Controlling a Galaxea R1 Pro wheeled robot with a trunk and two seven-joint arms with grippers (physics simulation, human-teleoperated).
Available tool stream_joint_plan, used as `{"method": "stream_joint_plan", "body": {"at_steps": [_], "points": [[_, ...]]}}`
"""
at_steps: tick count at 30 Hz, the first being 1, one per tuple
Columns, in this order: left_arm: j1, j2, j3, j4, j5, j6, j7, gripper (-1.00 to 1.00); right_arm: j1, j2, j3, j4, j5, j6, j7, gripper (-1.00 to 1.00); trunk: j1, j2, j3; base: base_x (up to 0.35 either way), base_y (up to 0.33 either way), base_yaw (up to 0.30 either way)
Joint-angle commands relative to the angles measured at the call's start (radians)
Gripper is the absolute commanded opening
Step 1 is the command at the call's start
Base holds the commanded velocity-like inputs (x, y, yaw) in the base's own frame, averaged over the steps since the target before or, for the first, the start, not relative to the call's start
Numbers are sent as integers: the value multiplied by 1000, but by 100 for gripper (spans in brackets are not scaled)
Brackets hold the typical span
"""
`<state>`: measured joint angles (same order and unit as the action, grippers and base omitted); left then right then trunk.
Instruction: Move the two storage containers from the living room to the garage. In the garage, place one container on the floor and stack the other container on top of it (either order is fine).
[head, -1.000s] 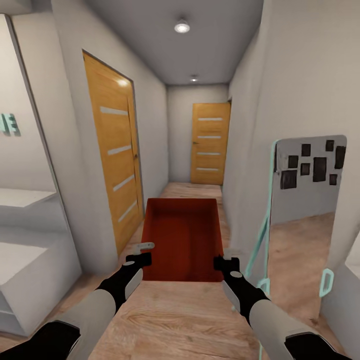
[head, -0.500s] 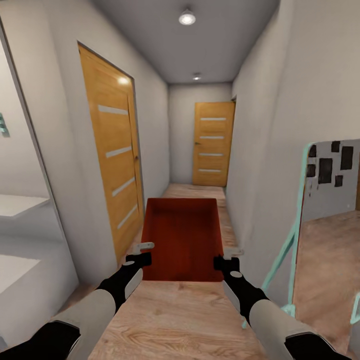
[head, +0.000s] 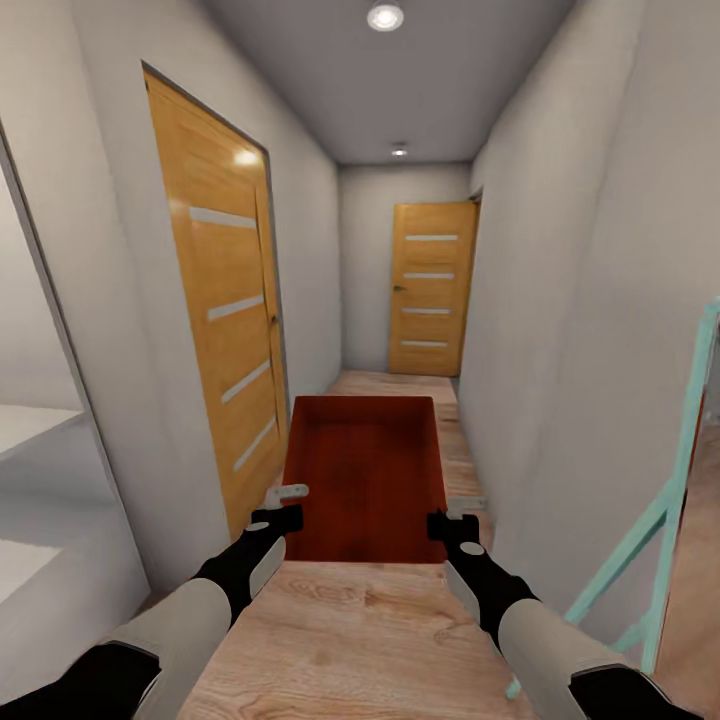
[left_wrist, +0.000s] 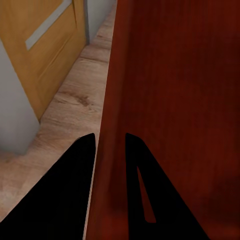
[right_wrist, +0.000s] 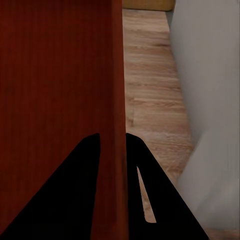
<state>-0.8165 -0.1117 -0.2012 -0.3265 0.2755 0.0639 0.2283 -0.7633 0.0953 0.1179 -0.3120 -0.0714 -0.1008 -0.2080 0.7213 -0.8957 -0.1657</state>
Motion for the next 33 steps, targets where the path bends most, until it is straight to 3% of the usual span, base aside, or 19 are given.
{"method": "stream_joint_plan", "body": {"at_steps": [1,10,22,33], "points": [[0,41,-14,-3,-9,7,57,-100,-2,-2,-46,1,-7,-5,-76,-100,1,-1,-1,324,80,0],[0,41,-14,-3,-9,7,57,-100,-2,-2,-46,1,-7,-5,-76,-100,1,-1,-1,324,87,-1],[0,40,-13,-3,-7,7,57,-100,-2,-2,-46,2,-7,-7,-76,-100,1,-1,-1,324,149,-206],[0,41,-13,-3,-8,7,57,-100,-2,-2,-46,-2,-7,-6,-75,-100,1,-1,-1,324,143,-24]]}}
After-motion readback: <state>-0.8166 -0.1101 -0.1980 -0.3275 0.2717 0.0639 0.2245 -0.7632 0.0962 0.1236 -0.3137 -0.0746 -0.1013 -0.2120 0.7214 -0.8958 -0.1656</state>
